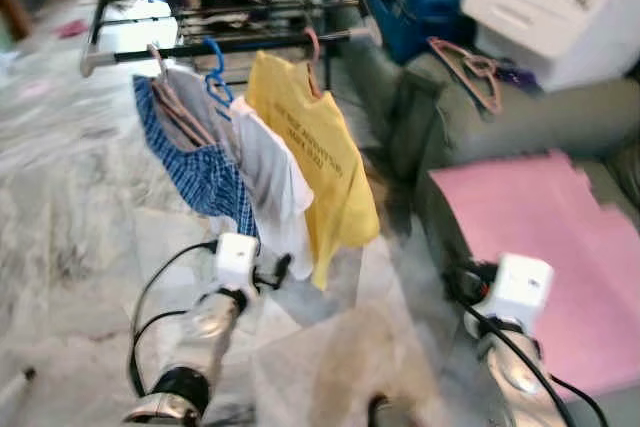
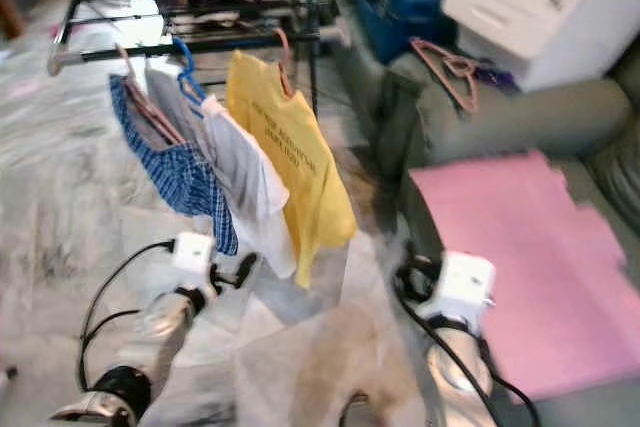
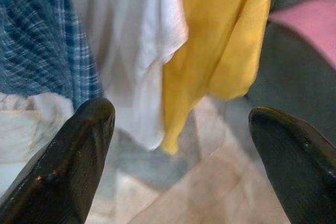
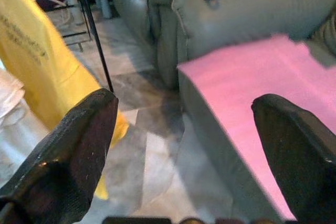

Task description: Hang hanger

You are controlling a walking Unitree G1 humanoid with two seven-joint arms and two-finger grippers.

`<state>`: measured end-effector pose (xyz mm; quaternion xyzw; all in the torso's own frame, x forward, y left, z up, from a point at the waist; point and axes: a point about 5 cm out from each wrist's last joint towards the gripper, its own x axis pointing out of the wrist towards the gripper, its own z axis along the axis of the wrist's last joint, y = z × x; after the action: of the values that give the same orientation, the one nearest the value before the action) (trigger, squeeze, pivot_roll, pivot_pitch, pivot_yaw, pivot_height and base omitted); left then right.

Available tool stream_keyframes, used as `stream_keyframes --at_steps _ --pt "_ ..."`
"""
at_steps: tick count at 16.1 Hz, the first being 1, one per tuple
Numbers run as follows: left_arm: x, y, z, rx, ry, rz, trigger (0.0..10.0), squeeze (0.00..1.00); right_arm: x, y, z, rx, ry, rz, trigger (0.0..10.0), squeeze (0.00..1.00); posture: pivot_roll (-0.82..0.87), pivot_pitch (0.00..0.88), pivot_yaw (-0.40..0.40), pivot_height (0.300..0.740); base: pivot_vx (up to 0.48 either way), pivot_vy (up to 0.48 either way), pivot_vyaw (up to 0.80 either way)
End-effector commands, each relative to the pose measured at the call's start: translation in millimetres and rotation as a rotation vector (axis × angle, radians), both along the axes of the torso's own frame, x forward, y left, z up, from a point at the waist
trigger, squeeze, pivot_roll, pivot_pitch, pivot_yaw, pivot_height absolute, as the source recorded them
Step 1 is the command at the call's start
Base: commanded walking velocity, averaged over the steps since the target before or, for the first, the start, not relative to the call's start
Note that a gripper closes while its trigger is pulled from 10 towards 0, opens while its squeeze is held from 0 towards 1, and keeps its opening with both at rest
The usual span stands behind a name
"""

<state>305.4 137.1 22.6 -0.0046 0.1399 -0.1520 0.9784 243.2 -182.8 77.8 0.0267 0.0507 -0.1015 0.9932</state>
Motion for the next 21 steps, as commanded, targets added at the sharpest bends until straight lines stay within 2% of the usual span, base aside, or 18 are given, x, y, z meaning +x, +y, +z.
stream_keyframes --at_steps 1,4,7,11,15,17,21 --pt "0.5 -3.2 1 0.011 -0.004 -0.018 10.0 0.0 -0.3 -1.6 -2 0.002 0.004 0.011 10.0 0.0 -0.17 0.144 0.062 0.74 0.0 0.442 0.0" --pt "0.6 -3.4 1 0.014 -0.004 -0.02 10.0 0.0 -0.2 -0.4 -1 0.003 -0.001 0.019 10.0 0.0 -0.17 0.144 0.063 0.74 0.0 0.444 0.0" --pt "0.2 -3.3 0 0.026 -0.005 -0.02 10.0 0.0 0.0 4.0 0 0.02 -0.016 0.047 10.0 0.0 -0.17 0.145 0.067 0.74 0.0 0.432 0.65" --pt "-2.4 -1.7 -4 0.053 0.004 -0.011 10.0 0.0 1.3 8.8 0 0.048 -0.026 0.09 10.0 0.0 -0.16 0.143 0.068 0.74 0.0 0.0 0.59" --pt "-6.9 4.8 -11 0.106 0.031 0.009 10.0 0.0 2.7 13.4 -7 0.071 -0.006 0.143 10.0 0.0 -0.16 0.138 0.069 0.74 0.0 0.0 0.0" --pt "-10.6 8.9 -16 0.129 0.052 0.026 10.0 0.0 2.3 14.7 -14 0.079 0.014 0.172 10.0 0.0 -0.15 0.135 0.069 0.74 0.0 0.0 0.0" --pt "-22.8 20.7 -32 0.191 0.138 0.078 10.0 0.0 -0.2 16.6 -44 0.059 0.114 0.234 10.0 0.0 -0.13 0.12 0.062 0.74 0.0 0.0 0.0"
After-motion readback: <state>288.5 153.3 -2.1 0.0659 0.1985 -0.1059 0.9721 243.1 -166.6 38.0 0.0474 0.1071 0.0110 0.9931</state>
